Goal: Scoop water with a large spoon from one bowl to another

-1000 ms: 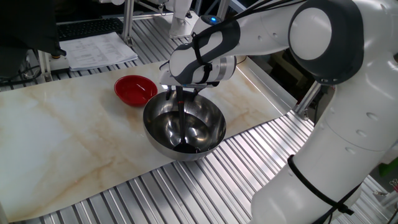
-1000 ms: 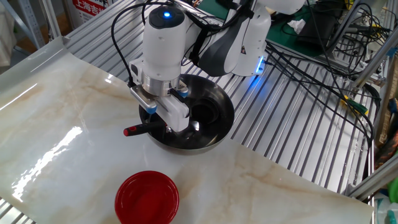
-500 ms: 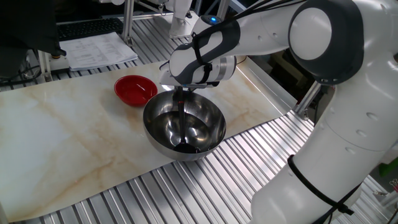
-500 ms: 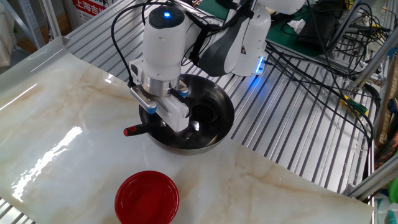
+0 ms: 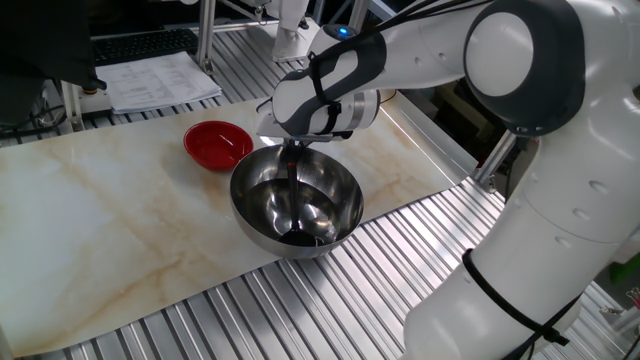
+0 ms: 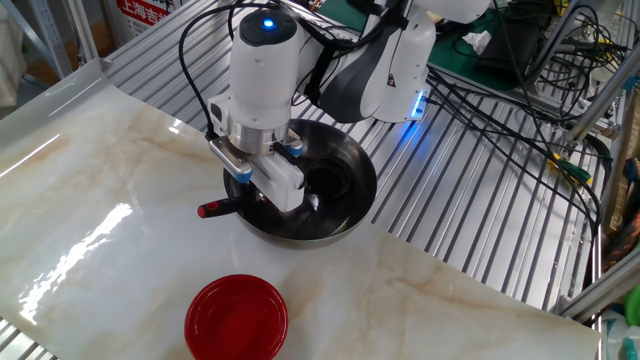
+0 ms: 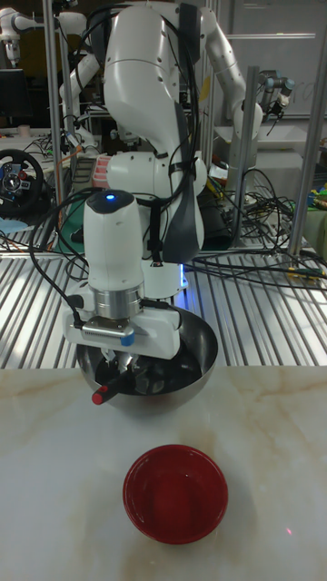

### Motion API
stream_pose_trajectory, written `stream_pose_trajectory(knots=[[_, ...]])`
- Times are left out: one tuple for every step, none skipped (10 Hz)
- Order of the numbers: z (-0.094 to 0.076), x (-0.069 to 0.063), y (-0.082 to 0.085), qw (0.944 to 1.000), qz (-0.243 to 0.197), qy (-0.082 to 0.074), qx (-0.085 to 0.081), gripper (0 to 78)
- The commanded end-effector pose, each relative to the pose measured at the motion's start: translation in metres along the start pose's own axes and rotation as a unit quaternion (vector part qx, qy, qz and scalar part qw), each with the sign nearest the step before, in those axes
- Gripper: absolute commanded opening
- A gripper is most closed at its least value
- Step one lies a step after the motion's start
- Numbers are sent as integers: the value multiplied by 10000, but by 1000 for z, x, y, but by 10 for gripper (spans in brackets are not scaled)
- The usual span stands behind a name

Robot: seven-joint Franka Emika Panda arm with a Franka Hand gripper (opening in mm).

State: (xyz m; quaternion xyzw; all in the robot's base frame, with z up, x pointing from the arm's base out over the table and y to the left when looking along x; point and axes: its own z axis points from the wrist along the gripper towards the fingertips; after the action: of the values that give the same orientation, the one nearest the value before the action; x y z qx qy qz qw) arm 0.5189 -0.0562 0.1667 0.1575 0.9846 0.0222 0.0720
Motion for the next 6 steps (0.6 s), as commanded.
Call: stream_pose_trajectory(knots=[[-2,-2,0,10000,-55,-10,55,12],[-2,-2,0,10000,-55,-10,55,12],[-2,-2,0,10000,-55,-10,55,12],[-2,-2,0,10000,-55,-10,55,12],[-2,-2,0,10000,-55,-10,55,12],[-59,-16,8,9994,150,-143,288,12]])
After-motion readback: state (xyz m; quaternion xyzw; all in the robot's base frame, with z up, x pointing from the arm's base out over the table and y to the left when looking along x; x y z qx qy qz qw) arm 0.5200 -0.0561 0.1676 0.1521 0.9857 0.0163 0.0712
